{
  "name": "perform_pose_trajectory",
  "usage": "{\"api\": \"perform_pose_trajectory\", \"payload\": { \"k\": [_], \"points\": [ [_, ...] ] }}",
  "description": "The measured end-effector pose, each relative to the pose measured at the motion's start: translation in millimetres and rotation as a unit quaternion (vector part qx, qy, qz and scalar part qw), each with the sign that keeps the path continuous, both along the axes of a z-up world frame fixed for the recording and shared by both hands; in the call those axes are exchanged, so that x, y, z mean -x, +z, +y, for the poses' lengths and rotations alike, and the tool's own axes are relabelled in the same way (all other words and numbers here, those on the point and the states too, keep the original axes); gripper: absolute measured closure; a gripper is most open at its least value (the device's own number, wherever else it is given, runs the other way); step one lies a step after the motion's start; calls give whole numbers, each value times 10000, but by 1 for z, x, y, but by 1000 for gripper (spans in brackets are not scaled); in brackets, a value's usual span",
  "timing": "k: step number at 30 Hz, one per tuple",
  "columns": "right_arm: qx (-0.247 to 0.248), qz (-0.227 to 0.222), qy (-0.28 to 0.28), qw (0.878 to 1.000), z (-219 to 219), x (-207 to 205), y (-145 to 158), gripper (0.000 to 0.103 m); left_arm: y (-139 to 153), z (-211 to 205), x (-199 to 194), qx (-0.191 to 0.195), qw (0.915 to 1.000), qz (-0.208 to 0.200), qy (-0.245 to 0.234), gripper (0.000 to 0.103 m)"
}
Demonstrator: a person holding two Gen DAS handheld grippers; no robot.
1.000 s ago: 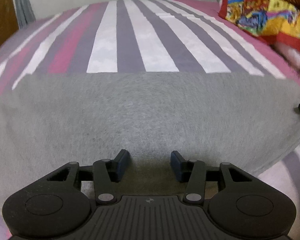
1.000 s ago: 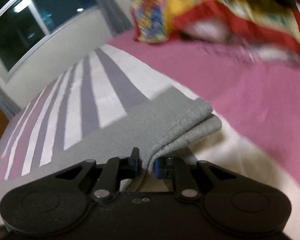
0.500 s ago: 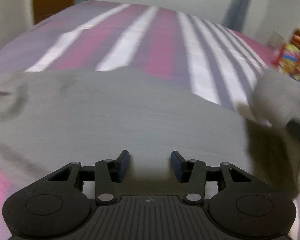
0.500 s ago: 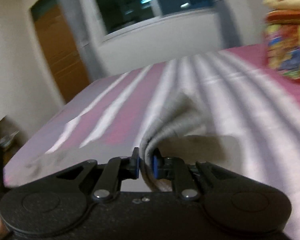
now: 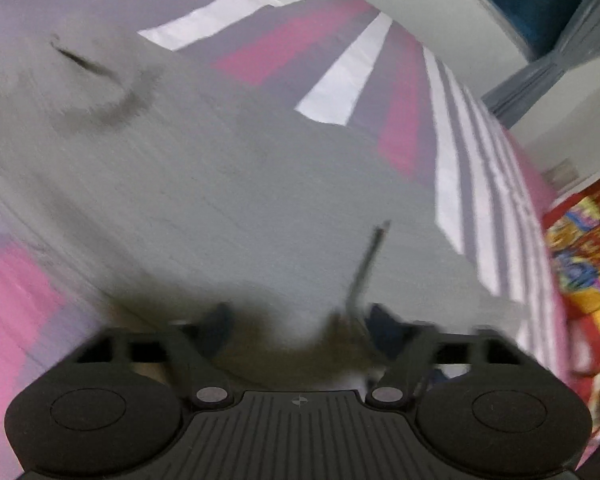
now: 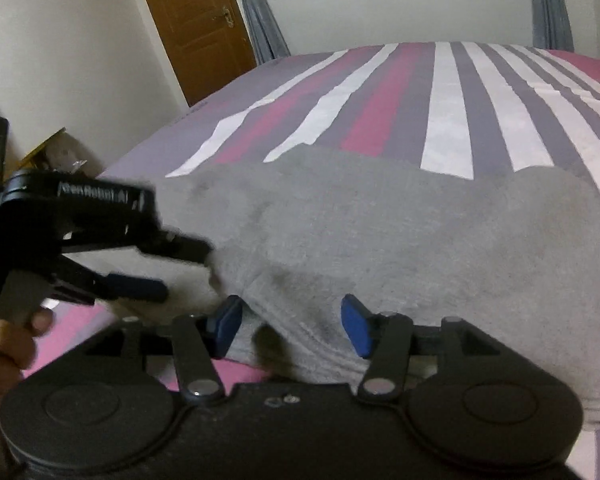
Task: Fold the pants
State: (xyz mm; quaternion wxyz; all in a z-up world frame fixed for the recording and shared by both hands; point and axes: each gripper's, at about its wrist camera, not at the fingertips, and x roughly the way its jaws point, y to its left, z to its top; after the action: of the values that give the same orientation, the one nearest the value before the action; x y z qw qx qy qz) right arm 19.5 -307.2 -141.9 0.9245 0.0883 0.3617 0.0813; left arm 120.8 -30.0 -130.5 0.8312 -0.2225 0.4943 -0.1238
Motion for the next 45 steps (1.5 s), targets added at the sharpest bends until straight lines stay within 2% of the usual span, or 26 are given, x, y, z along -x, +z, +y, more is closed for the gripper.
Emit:
{"api": "perform_pose_trajectory", "payload": {
  "k": [2,8,9,10,11,13,14,16,18,21,23,24,26,28,29,32,34,36,39,41,42,43,45],
  "points": [
    [33,-111,-79,9999,-7,10,5,47,-1,-6,2,297,9995,40,-85,17],
    [-174,-438,-428,9980,-32,32,19,40,-19,-20,0,657,9969,408,-174,18],
    [-168,-500,-505,9973,-37,36,21,38,-21,-25,-1,724,9961,450,-216,33],
    [-176,-543,-566,9968,-42,39,23,37,-25,-30,-1,789,9950,541,-283,54],
    [-193,-572,-629,9962,-47,43,25,37,-31,-35,-2,857,9935,678,-321,58],
    [-197,-583,-761,9952,-57,45,25,37,-38,-45,1,846,9939,662,-249,58],
    [-188,-586,-846,9945,-63,47,26,37,-40,-48,2,828,9944,611,-227,60],
    [-139,-601,-1041,9927,-73,50,25,38,-36,-52,11,735,9959,492,-172,79],
    [7,-560,-1310,9898,-87,52,25,43,-25,-47,11,665,9974,254,-137,87],
    [139,-525,-1756,9830,-110,51,26,48,8,-40,5,939,9954,-158,-51,89],
    [210,-542,-1945,9792,-121,47,28,49,32,-35,2,987,9936,-553,-56,93],
    [203,-555,-2000,9780,-126,45,29,49,44,-32,1,994,9921,-758,-35,103],
    [181,-573,-2014,9777,-128,42,29,50,62,-24,2,916,9896,-1108,-44,103],
    [217,-550,-1912,9798,-122,37,27,50,66,-15,2,571,9898,-1306,-88,103],
    [271,-492,-1818,9817,-117,37,23,50,57,-12,2,370,9918,-1219,-79,103],
    [313,-286,-1740,9838,-110,33,11,52,22,-9,-3,311,9978,-561,-138,103],
    [142,-221,-1718,9848,-111,34,5,52,6,-8,-1,468,9984,-276,-185,102],
    [246,-165,-1644,9860,-108,36,2,52,-5,-8,-4,750,9971,23,-149,102],
    [351,-121,-1564,9870,-107,37,-1,51,-11,-14,-8,901,9957,168,-126,98],
    [314,-111,-1585,9868,-109,40,-2,51,-16,-14,-8,1006,9945,267,-98,68],
    [303,-108,-1601,9866,-110,42,-2,51,-17,-13,-5,1045,9942,268,-27,32],
    [299,-105,-1615,9864,-111,44,-2,51,-19,-9,7,1048,9943,190,68,11],
    [298,-98,-1632,9861,-113,47,-2,51,-19,-11,17,1000,9948,55,165,10]
  ]
}}
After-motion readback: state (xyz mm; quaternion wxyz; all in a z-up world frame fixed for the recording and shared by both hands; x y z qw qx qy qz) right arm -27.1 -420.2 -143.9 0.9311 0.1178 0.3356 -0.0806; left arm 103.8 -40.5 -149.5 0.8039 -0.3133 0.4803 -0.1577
